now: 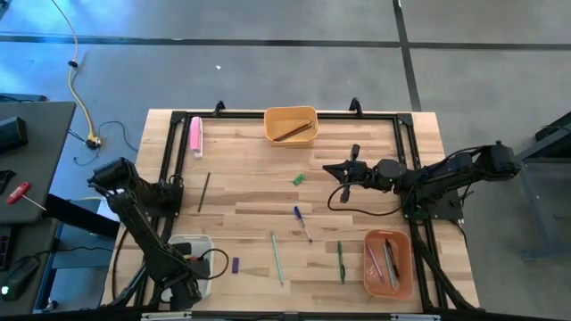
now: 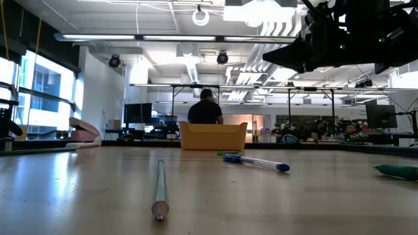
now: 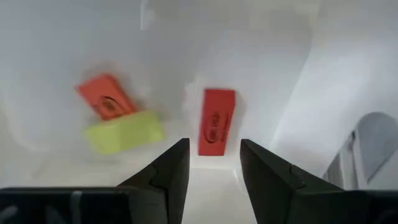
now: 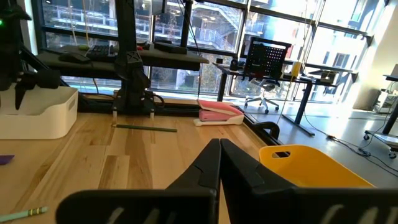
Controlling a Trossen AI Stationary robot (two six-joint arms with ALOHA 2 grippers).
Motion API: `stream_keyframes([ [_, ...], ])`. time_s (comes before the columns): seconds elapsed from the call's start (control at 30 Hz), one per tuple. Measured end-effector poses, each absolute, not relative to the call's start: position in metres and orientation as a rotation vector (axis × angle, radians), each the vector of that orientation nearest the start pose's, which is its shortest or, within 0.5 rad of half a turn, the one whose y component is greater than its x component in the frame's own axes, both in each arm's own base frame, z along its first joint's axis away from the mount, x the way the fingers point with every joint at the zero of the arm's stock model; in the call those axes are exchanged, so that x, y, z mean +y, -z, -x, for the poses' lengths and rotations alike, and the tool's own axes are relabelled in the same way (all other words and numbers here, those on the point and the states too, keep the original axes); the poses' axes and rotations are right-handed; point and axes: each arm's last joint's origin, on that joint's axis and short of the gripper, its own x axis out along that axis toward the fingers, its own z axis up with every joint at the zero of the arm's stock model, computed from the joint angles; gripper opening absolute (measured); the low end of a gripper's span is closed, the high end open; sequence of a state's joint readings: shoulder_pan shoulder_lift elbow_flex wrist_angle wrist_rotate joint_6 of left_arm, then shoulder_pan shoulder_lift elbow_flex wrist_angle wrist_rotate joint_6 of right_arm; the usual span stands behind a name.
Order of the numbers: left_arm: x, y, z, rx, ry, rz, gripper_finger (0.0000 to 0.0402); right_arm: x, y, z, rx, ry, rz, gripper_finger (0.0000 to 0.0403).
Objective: Sort crayons/erasers/pens/pencils in bins
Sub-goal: Put the blue pen into the orange bin
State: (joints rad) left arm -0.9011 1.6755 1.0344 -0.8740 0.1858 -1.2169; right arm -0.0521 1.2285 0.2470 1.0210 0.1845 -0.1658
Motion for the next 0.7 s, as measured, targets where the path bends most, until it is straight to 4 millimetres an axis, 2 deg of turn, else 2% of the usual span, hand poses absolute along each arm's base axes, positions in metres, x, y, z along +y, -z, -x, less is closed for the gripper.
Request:
stream_keyframes([
  [0.23,-0.208,-0.205,-0.169,1.586,-0.132,0.394,0.0112,-0.016,-0.186,-0.213,-0.02,0.24,0.162,0.0],
  [0.5,-0.176,-0.242,-0.168,1.334,-0.201,0.42,0.0051,-0.016,-0.186,-0.213,-0.019,0.24,0.162,0.0],
  [0.7,-0.149,-0.252,-0.17,1.144,-0.238,0.431,0.0005,-0.017,-0.186,-0.213,-0.019,0.24,0.162,0.0],
])
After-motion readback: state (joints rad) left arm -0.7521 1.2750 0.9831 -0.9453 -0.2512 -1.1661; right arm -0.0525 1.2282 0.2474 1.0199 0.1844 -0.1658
